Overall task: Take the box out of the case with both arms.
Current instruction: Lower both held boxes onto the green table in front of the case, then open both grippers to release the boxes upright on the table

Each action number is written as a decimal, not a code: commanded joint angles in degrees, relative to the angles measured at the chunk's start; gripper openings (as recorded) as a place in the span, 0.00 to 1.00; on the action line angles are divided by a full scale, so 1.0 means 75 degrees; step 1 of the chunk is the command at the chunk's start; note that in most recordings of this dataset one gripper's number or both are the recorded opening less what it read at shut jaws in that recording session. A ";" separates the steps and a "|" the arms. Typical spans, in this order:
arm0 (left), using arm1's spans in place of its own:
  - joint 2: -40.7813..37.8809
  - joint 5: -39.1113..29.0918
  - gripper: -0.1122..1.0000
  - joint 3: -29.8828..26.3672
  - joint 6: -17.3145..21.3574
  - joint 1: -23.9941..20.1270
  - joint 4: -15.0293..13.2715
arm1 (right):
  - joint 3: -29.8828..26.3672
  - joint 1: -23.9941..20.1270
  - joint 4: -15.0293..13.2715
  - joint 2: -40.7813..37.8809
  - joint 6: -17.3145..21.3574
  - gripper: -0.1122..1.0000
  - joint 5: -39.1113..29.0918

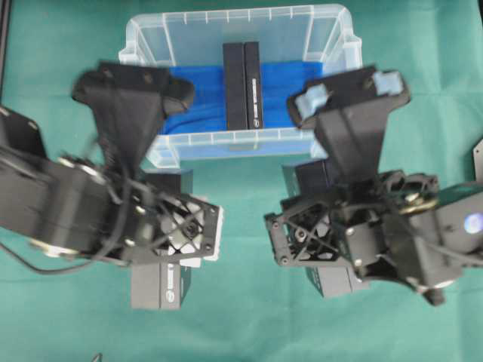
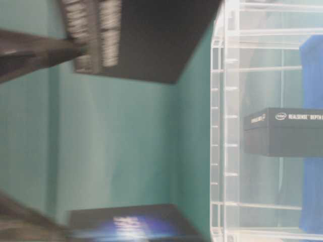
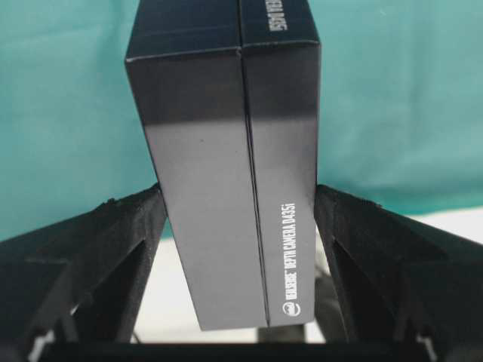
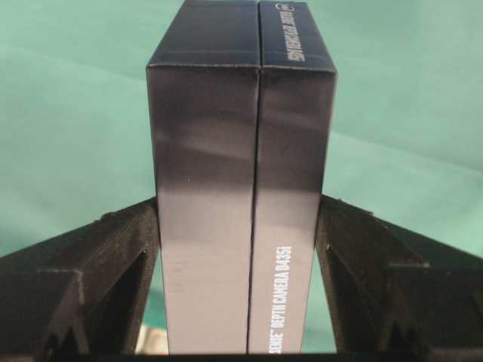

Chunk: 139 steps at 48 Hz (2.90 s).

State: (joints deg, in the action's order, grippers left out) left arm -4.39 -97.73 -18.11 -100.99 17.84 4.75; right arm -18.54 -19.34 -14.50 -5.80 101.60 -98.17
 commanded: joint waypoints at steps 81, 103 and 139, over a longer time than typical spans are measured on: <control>0.0539 0.6059 0.68 0.4828 -0.0445 -0.0176 -0.0469 | 0.4008 0.0316 0.0844 0.0117 0.1066 0.69 0.4922; 0.0527 0.6398 0.93 0.4816 -0.0445 -0.0176 -0.0469 | 0.3984 0.0316 0.0820 0.0117 0.1078 0.91 0.4910; 0.0656 0.5988 0.92 0.4383 -0.0445 -0.0258 -0.0410 | 0.3305 0.0316 0.0738 0.0164 0.0961 0.91 0.4195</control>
State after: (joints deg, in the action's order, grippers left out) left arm -1.85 -51.94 16.88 -104.41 16.35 1.23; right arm 8.70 -16.88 -8.53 -5.89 109.07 -64.95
